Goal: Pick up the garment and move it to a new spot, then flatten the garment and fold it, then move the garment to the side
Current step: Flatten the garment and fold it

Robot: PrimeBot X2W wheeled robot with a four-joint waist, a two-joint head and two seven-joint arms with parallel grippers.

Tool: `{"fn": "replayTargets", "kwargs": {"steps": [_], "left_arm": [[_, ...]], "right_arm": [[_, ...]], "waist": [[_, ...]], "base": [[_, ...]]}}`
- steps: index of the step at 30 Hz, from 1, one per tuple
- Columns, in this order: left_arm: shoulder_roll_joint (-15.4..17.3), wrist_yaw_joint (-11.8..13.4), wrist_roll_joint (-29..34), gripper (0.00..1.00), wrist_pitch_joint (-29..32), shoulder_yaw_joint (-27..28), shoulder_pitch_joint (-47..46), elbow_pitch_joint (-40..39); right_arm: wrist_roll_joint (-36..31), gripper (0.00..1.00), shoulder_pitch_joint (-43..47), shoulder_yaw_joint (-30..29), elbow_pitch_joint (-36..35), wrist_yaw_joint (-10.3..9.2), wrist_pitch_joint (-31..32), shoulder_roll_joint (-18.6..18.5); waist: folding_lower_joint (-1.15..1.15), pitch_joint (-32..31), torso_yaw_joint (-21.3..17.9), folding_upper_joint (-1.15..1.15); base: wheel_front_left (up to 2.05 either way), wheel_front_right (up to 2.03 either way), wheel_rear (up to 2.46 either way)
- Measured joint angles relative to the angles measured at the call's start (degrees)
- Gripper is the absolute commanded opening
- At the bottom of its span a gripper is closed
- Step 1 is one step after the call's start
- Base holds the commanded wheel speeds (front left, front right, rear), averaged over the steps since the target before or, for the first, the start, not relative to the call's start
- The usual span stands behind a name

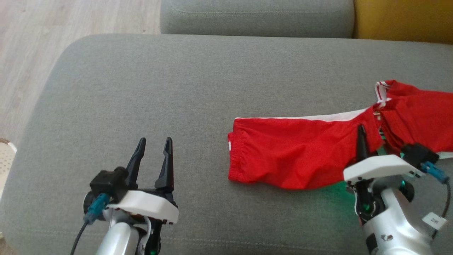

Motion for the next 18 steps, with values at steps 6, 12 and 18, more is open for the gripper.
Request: {"fn": "replayTargets", "kwargs": {"steps": [6,12,18], "left_arm": [[0.01,0.33,-0.16,1.0,0.0,-0.18,0.45,0.01],[0.01,0.54,-0.75,1.0,0.0,-0.23,0.87,0.0],[0.02,0.55,-0.75,1.0,0.0,-0.25,0.88,0.0]], "right_arm": [[1.13,0.0,0.0,5.86,-5.5,0.0,0.41,-0.02],[1.18,0.0,0.08,16.02,-13.0,0.0,1.81,-0.03],[0.01,0.0,1.96,22.65,-15.7,0.0,4.28,-0.03]], "waist": [[0.0,-0.53,1.05,0.0],[0.0,-0.55,2.46,0.0],[0.0,-0.58,3.85,0.0]], "base": [[0.0,0.0,0.0],[0.0,0.0,0.0],[0.0,0.0,0.0]]}}
